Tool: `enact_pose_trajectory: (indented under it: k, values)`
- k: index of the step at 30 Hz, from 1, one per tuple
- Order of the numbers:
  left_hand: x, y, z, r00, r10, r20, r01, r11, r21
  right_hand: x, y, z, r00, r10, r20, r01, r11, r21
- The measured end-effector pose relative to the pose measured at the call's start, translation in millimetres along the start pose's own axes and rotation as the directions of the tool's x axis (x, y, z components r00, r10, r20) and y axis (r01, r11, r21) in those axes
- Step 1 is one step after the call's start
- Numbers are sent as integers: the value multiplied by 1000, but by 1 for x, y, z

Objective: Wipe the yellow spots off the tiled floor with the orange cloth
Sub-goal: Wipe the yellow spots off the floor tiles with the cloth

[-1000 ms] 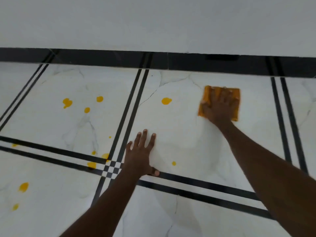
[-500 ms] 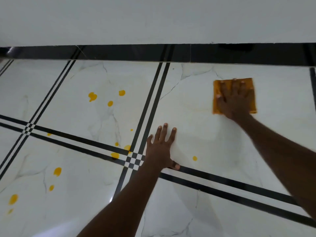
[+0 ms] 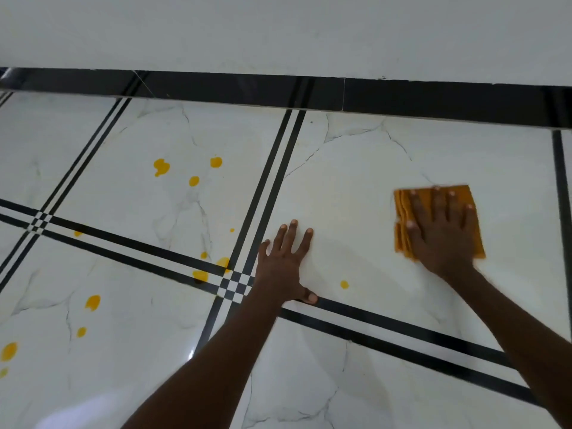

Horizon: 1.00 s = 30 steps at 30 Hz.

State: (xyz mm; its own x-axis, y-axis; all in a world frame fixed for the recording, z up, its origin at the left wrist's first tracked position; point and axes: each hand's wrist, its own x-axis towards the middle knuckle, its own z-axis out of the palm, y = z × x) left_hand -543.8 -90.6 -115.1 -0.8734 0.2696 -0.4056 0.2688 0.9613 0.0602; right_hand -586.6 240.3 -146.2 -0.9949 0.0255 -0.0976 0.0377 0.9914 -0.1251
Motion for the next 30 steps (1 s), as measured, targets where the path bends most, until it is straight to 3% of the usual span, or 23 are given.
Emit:
enact_pose_trajectory:
  k: [4, 7, 10, 13, 16, 20, 24, 26, 30]
  values:
    - [2, -1, 1, 1000, -5, 11, 4, 1000, 15, 67, -84, -1, 1000, 2, 13, -2, 997, 71]
    - [2, 1, 1, 1000, -7, 15, 7, 999, 33, 49, -119, 7, 991, -135, 13, 134, 990, 40]
    - [-1, -2, 2, 1000, 4, 10, -5, 1000, 11, -33, -88, 13, 960, -278, 42, 278, 960, -8]
    - [0, -9, 2, 1000, -7, 9, 7, 1000, 6, -90, -33, 17, 974, -223, 51, 224, 975, -13]
    - [1, -6, -3, 999, 16, -28, -16, 1000, -1, -61, 1, 9, 983, -177, 37, 179, 982, -60]
    - [-4, -7, 0, 999, 10, -36, -11, 1000, -26, -4, -49, 16, 998, -67, -21, 66, 997, -51]
    - [-40, 8, 12, 977, -108, -182, 100, 994, -54, -55, -127, 28, 946, -325, -18, 324, 946, -21]
    - [-68, 11, 19, 976, -134, -173, 114, 986, -120, -109, -118, 30, 920, -389, 37, 389, 921, 0]
    - [-88, -9, 25, 998, -52, -41, 50, 998, -35, -170, -59, 23, 935, -343, 89, 345, 939, -4]
